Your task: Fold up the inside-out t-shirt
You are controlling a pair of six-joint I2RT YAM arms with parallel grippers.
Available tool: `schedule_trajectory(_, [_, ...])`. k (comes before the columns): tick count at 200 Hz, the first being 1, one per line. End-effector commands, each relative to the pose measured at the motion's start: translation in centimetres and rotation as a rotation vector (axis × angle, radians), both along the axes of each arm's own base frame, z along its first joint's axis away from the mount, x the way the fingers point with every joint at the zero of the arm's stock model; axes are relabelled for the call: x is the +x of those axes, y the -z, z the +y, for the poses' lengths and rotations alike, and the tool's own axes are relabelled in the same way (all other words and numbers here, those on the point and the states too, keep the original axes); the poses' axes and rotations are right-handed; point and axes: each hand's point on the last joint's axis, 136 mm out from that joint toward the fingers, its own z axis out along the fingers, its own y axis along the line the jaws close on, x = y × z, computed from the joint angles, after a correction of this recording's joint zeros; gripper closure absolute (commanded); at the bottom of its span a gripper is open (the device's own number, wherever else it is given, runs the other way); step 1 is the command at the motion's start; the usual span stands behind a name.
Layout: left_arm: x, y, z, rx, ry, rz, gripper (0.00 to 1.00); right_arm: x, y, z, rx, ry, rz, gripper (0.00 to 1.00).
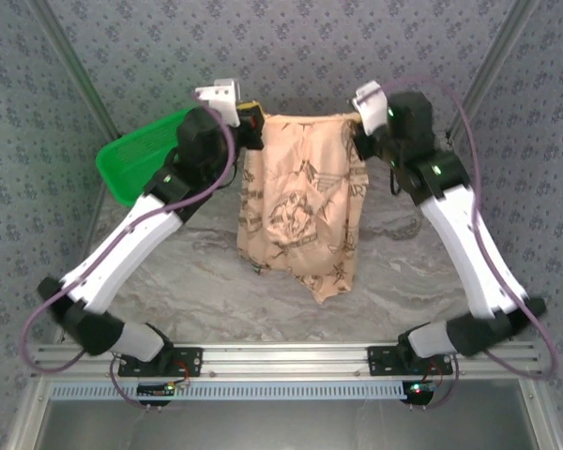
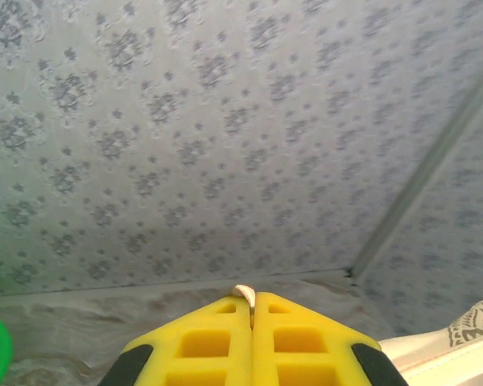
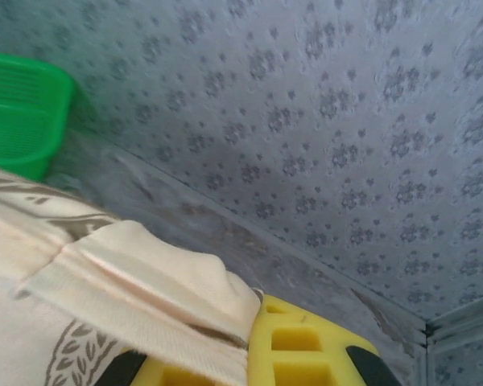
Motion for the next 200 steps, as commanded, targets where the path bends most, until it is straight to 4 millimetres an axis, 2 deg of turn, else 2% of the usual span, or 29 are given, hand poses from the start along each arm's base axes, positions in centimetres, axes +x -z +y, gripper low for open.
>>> schedule_trajectory(1, [5.4, -3.1, 3.4, -0.006, -0.165, -0.094, 1.0, 4.9, -5.4, -4.9, 0.032, 0.186, -0.166, 1.0])
schedule_trajectory(15, [7.5, -4.0, 3.6, -0.013, -0.191, -0.115, 1.0, 7.8, -6.7, -5.5, 0.057, 0.221, -0.2, 1.0])
schedule_trajectory(31, [8.2, -7.6, 3.9, -0.026, -0.195, -0.184, 1.0, 9.4, -9.6, -6.6, 0.122, 0.263, -0.262, 1.0])
schedule_trajectory(45, [8.3, -10.3, 3.6, -0.015, -0.169, -0.225, 1.0, 9.5, -12.6, -7.3, 0.167, 0.284, -0.319, 1.0])
schedule_trajectory(54, [7.6, -12.8, 3.6, -0.025, -0.153, -0.261, 1.0, 9.2, -14.3, -7.7, 0.186, 0.29, -0.359, 1.0])
schedule_trajectory(76, [6.0, -16.1, 3.6, -0.028, -0.112, -0.313, 1.0, 7.6, -17.4, -7.4, 0.191, 0.248, -0.437, 1.0])
schedule_trajectory(94, [5.0, -16.1, 3.8, -0.015, -0.096, -0.284, 1.0, 5.6, -18.5, -6.9, 0.18, 0.196, -0.447, 1.0])
schedule_trajectory(107, [4.7, -14.6, 3.9, 0.014, -0.084, -0.214, 1.0, 4.5, -16.4, -6.0, 0.114, 0.127, -0.365, 1.0])
schedule_trajectory(112, [4.7, -13.6, 3.8, 0.025, -0.077, -0.175, 1.0, 3.9, -15.9, -5.6, 0.098, 0.102, -0.349, 1.0])
schedule_trajectory(120, [4.6, -11.9, 3.6, 0.042, -0.062, -0.11, 1.0, 3.5, -13.5, -5.0, 0.066, 0.067, -0.292, 1.0])
schedule_trajectory(135, [4.3, -6.6, 3.1, 0.082, -0.027, 0.063, 1.0, 2.0, -8.8, -3.2, -0.006, -0.035, -0.229, 0.98])
schedule_trajectory(142, [3.8, -3.7, 3.1, 0.083, -0.018, 0.143, 0.99, 0.7, -5.6, -2.0, -0.06, -0.1, -0.192, 0.97])
schedule_trajectory(144, [3.7, -3.1, 3.2, 0.075, -0.018, 0.154, 0.99, 0.2, -5.5, -1.8, -0.075, -0.119, -0.2, 0.97])
schedule_trajectory(146, [3.4, -3.0, 3.3, 0.061, -0.02, 0.156, 0.98, -0.2, -4.0, -1.3, -0.099, -0.146, -0.179, 0.97])
schedule_trajectory(149, [3.5, -0.7, 3.3, 0.064, -0.025, 0.204, 0.97, -0.9, -2.3, -0.8, -0.126, -0.18, -0.159, 0.97])
schedule_trajectory(152, [3.0, 0.7, 3.7, 0.054, -0.037, 0.234, 0.96, -1.9, -1.3, -0.1, -0.16, -0.221, -0.159, 0.97])
schedule_trajectory(154, [2.5, 0.6, 4.1, 0.034, -0.045, 0.233, 0.95, -2.4, 0.0, 0.3, -0.184, -0.246, -0.145, 0.98])
schedule_trajectory(156, [2.4, 2.2, 4.3, 0.025, -0.057, 0.265, 0.95, -3.0, 1.1, 0.7, -0.204, -0.269, -0.134, 0.98])
schedule_trajectory(157, [2.1, 2.2, 4.5, 0.012, -0.063, 0.266, 0.94, -3.3, 1.1, 0.8, -0.211, -0.277, -0.14, 0.98])
schedule_trajectory(160, [1.5, 3.3, 5.1, -0.014, -0.083, 0.285, 0.94, -4.2, 3.2, 1.3, -0.238, -0.307, -0.113, 0.99])
schedule_trajectory(163, [1.1, 5.9, 5.6, -0.032, -0.108, 0.336, 0.93, -5.0, 4.9, 1.7, -0.262, -0.332, -0.093, 0.99])
schedule_trajectory(171, [-0.9, 11.2, 7.3, -0.106, -0.174, 0.435, 0.91, -7.6, 9.0, 2.4, -0.312, -0.387, -0.043, 0.98])
schedule_trajectory(173, [-1.3, 12.7, 7.6, -0.128, -0.193, 0.466, 0.9, -8.3, 10.4, 2.5, -0.329, -0.404, -0.017, 0.97])
schedule_trajectory(174, [-1.6, 12.5, 7.8, -0.149, -0.198, 0.465, 0.89, -8.7, 11.1, 2.6, -0.337, -0.414, -0.003, 0.97])
schedule_trajectory(181, [-3.9, 17.9, 9.1, -0.214, -0.249, 0.57, 0.83, -11.3, 15.2, 3.0, -0.392, -0.475, 0.067, 0.94])
schedule_trajectory(182, [-4.1, 18.1, 9.2, -0.231, -0.253, 0.574, 0.82, -11.7, 15.9, 3.1, -0.399, -0.485, 0.082, 0.93])
schedule_trajectory(187, [-6.0, 21.4, 9.9, -0.277, -0.273, 0.631, 0.73, -13.6, 18.2, 3.3, -0.426, -0.524, 0.128, 0.86])
schedule_trajectory(199, [-9.9, 27.5, 10.0, -0.412, -0.27, 0.746, 0.5, -18.2, 23.4, 3.8, -0.48, -0.637, 0.243, 0.62])
schedule_trajectory(200, [-10.3, 28.4, 10.1, -0.415, -0.276, 0.767, 0.49, -18.5, 23.8, 3.8, -0.484, -0.644, 0.252, 0.6])
